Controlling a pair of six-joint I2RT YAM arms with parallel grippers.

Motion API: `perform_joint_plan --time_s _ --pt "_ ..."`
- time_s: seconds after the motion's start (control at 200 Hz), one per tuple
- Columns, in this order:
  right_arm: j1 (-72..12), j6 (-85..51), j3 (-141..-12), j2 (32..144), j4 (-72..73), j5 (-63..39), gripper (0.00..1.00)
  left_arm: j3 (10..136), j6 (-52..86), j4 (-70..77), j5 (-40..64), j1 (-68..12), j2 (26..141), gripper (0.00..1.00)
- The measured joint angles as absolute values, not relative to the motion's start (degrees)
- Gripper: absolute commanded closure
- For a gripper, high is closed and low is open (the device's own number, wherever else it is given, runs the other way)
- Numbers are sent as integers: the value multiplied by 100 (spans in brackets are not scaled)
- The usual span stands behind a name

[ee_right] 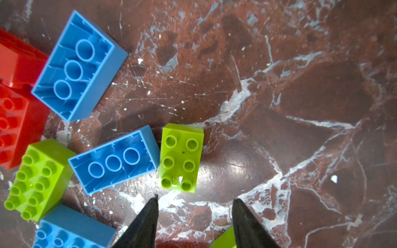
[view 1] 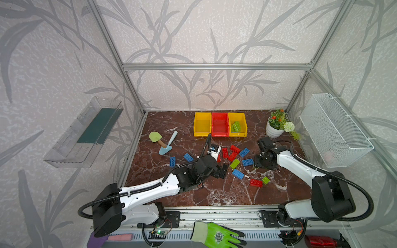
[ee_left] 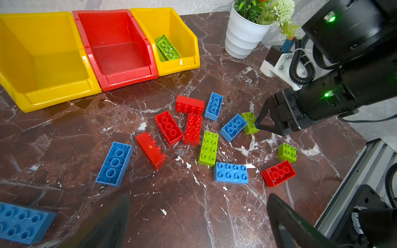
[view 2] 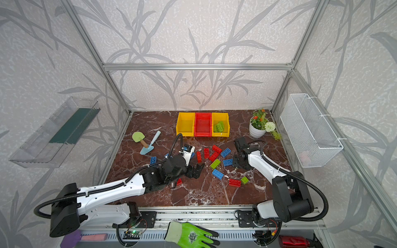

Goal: Sort the legos into containers by color
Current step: Pick up the lego from the middle-right of the table.

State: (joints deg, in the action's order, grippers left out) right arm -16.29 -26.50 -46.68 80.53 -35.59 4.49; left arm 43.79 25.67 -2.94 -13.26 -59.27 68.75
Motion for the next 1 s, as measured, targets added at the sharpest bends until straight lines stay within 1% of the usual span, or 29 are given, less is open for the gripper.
perform_joint_plan --time_s 0.3,0.735,1.0 --pt "-1636 -2744 -4587 8062 -3321 344 44 4147 2578 -296 -1511 -5927 6510 1" --pt "-1667 -2762 -4589 8630 -3105 296 45 4071 2571 -298 -1761 -5927 6407 1" --pt "-1678 -2738 -4880 9144 -3100 314 50 4071 2567 -298 -1933 -5927 6410 1"
